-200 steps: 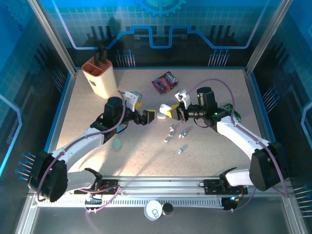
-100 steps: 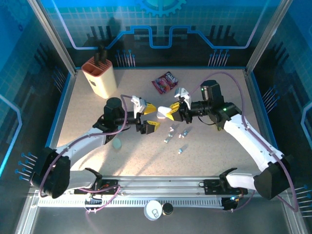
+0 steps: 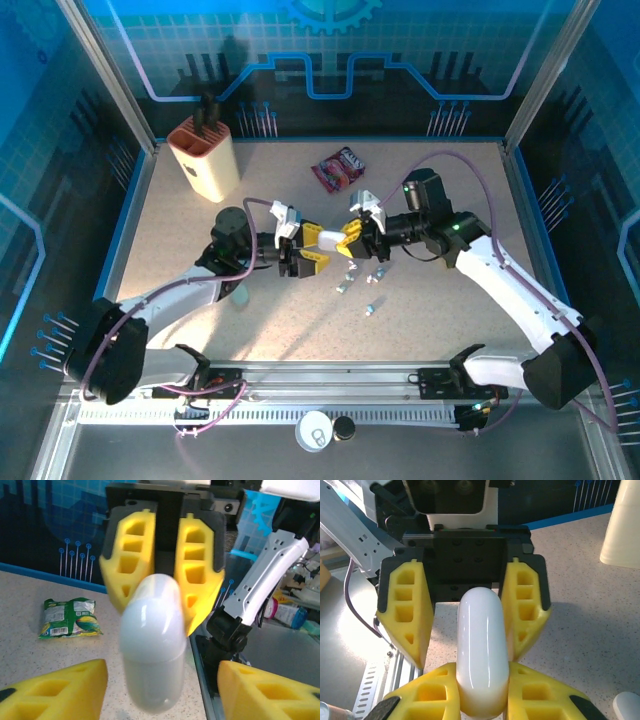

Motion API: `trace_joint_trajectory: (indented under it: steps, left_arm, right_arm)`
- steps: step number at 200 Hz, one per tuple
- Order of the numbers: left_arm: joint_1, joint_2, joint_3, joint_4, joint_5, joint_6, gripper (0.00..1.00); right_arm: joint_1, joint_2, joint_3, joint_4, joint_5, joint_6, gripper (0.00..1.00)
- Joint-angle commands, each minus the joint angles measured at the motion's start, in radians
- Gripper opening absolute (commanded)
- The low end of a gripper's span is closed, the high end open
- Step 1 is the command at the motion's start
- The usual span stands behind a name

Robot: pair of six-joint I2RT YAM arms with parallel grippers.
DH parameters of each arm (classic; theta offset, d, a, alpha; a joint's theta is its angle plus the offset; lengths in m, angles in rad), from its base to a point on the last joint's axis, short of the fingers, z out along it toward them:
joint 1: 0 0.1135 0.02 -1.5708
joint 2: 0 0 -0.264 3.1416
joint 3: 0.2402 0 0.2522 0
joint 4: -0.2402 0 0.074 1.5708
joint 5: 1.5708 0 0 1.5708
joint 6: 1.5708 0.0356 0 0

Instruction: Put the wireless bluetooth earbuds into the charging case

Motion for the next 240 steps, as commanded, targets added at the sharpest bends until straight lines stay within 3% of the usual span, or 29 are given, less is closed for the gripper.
trace_joint_trajectory:
  steps: [1,28,54,84,99,128,138,165,214,223,240]
  left_arm:
    - [-0.019,-0.042,-0.014,-0.021,0.009,0.045,0.49]
    - [-0.035,-0.056,-0.010,-0.035,0.003,0.044,0.39]
    - [-0.043,-0.080,-0.010,-0.096,0.003,0.083,0.22]
    - [-0.044,-0.103,-0.013,-0.163,-0.011,0.136,0.09]
    - [-0.044,-0.104,-0.019,-0.161,-0.021,0.139,0.10]
    - [-0.043,-0.090,-0.025,-0.136,-0.037,0.137,0.32]
    - [-0.044,-0.086,-0.024,-0.131,-0.035,0.133,0.34]
    - [-0.043,-0.083,-0.024,-0.119,-0.031,0.124,0.33]
    - [-0.044,-0.095,-0.026,-0.115,-0.025,0.121,0.12]
    - [-0.043,-0.096,-0.029,-0.117,-0.024,0.131,0.10]
    - [-0.043,-0.094,-0.033,-0.132,-0.028,0.158,0.10]
  right_arm:
    - [0.018,0.000,0.024,-0.026,0.018,-0.030,0.07]
    - [0.030,0.003,0.026,-0.050,0.039,-0.048,0.07]
    - [0.031,-0.007,0.008,-0.032,0.039,-0.037,0.07]
    - [0.031,-0.023,-0.012,0.006,0.053,-0.001,0.09]
    - [0.029,-0.038,-0.033,0.051,0.063,0.036,0.09]
    - [0.027,-0.077,-0.081,0.141,0.057,0.076,0.06]
    - [0.027,-0.082,-0.088,0.145,0.057,0.076,0.06]
    - [0.027,-0.080,-0.087,0.136,0.048,0.070,0.06]
    - [0.027,-0.075,-0.078,0.099,0.050,0.047,0.08]
    - [0.028,-0.074,-0.079,0.109,0.058,0.059,0.13]
    - [0.026,-0.083,-0.093,0.172,0.094,0.129,0.35]
